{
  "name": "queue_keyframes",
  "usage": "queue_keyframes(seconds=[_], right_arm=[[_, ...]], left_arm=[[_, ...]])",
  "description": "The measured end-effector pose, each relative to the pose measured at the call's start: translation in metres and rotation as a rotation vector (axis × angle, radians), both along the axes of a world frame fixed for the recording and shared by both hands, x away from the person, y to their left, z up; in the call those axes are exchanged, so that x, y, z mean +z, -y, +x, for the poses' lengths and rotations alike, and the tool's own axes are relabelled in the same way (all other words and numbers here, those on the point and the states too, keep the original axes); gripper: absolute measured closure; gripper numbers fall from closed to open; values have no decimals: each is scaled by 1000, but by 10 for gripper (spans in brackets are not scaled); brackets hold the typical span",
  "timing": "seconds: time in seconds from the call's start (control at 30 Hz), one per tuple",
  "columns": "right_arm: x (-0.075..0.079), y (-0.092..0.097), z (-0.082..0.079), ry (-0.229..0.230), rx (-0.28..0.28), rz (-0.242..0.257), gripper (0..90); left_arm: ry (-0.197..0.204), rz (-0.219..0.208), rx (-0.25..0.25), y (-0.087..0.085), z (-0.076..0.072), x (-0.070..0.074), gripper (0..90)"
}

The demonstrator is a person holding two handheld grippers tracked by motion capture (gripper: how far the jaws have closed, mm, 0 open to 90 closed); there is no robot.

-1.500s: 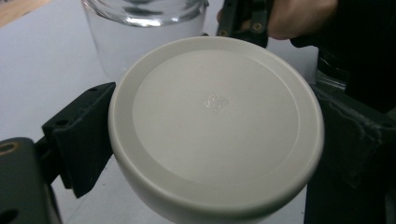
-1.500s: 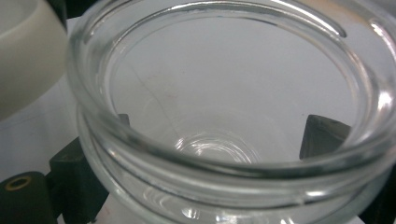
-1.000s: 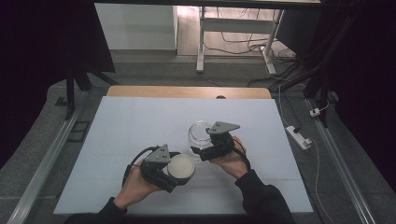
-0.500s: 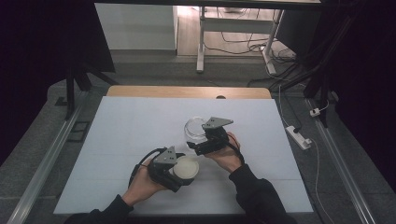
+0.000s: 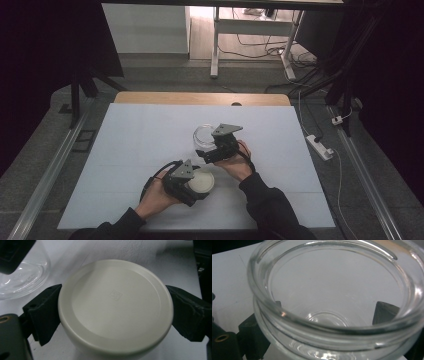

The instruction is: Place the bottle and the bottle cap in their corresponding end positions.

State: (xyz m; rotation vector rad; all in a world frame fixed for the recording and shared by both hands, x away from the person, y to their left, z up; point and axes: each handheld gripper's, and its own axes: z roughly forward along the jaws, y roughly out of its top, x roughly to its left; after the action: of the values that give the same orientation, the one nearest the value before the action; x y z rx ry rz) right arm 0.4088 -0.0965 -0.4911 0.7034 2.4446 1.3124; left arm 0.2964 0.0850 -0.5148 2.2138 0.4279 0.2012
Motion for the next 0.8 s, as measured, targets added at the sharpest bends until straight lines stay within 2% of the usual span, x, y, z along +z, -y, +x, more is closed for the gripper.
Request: queue_keyframes(seconds=[0.1, 0.5, 0.8], right_arm=[[-4, -4, 2, -4, 0, -2, 68], [-18, -16, 10, -17, -5, -30, 68], [-23, -13, 16, -20, -33, -41, 68]], left_arm=[[5, 17, -3, 2, 1, -3, 79], [-19, 69, 0, 8, 5, -14, 79], [-26, 105, 9, 10, 8, -20, 79]])
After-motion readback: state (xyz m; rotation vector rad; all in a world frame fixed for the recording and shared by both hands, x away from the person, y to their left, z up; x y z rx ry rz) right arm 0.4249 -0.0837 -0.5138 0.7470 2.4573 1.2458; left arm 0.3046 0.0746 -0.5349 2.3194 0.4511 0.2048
